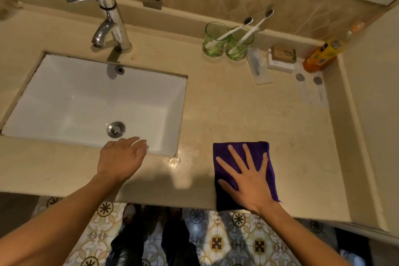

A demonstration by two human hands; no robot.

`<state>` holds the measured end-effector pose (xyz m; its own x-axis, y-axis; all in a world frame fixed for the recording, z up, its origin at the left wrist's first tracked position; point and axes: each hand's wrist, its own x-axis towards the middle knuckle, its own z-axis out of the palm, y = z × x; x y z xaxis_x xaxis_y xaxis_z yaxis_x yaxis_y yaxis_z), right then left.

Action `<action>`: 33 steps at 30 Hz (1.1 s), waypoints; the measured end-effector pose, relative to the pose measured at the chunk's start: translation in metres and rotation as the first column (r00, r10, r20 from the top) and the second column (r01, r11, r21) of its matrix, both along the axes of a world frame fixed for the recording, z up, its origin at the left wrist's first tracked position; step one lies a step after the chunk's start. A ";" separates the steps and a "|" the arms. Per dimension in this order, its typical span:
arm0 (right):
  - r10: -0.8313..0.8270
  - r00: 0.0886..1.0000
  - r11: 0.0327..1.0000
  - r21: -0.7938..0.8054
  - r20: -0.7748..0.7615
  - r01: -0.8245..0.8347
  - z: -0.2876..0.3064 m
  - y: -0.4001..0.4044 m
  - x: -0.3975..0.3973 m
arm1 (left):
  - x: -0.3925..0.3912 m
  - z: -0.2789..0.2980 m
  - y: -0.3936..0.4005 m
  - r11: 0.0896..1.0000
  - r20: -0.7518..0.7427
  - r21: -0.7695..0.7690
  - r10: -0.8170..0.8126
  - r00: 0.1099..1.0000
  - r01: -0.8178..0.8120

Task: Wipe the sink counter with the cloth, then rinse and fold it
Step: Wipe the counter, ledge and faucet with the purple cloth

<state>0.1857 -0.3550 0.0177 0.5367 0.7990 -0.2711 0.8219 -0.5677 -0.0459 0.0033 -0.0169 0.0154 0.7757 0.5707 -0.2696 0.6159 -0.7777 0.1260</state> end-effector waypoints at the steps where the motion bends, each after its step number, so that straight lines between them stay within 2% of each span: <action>1: -0.018 1.000 1.000 0.000 -0.007 0.018 0.001 0.003 -0.006 | 0.000 -0.002 0.001 1.000 0.003 -0.003 -0.004 1.000 0.004; 8: -0.019 1.000 0.999 0.029 0.000 0.019 0.003 0.054 -0.072 | -0.002 -0.011 0.005 0.999 -0.003 -0.048 -0.025 1.000 0.025; 11: -0.033 0.999 0.999 0.025 -0.015 0.033 0.004 0.091 -0.102 | -0.004 -0.012 0.009 0.997 0.043 -0.073 -0.028 0.999 0.031; 16: -0.044 0.995 0.998 0.045 -0.091 0.048 0.006 0.165 -0.145 | -0.011 -0.011 0.035 0.976 0.160 -0.204 -0.048 0.986 0.081; 21: -0.053 0.993 0.994 0.087 -0.102 0.062 0.009 0.223 -0.182 | -0.049 0.015 0.091 0.992 0.239 -0.121 0.015 0.971 0.014; 26: -0.022 0.998 0.994 0.102 -0.066 0.028 0.003 0.204 -0.177 | -0.105 0.014 0.156 0.998 0.174 -0.036 -0.053 0.983 0.060; 30: -0.163 0.987 0.986 0.033 0.003 0.163 -0.002 0.151 -0.155 | -0.148 0.015 0.209 0.998 0.159 0.033 -0.063 0.985 0.059; 33: -0.257 0.966 0.966 0.005 -0.009 0.257 0.000 0.131 -0.149 | -0.179 0.014 0.249 0.996 0.105 0.063 -0.062 0.993 0.056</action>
<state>0.0362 -0.2242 0.0179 0.7219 0.6361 -0.2724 0.6481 -0.7595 -0.0560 -0.1761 0.2322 0.0292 0.8310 0.5354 -0.1506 0.5541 -0.8204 0.1409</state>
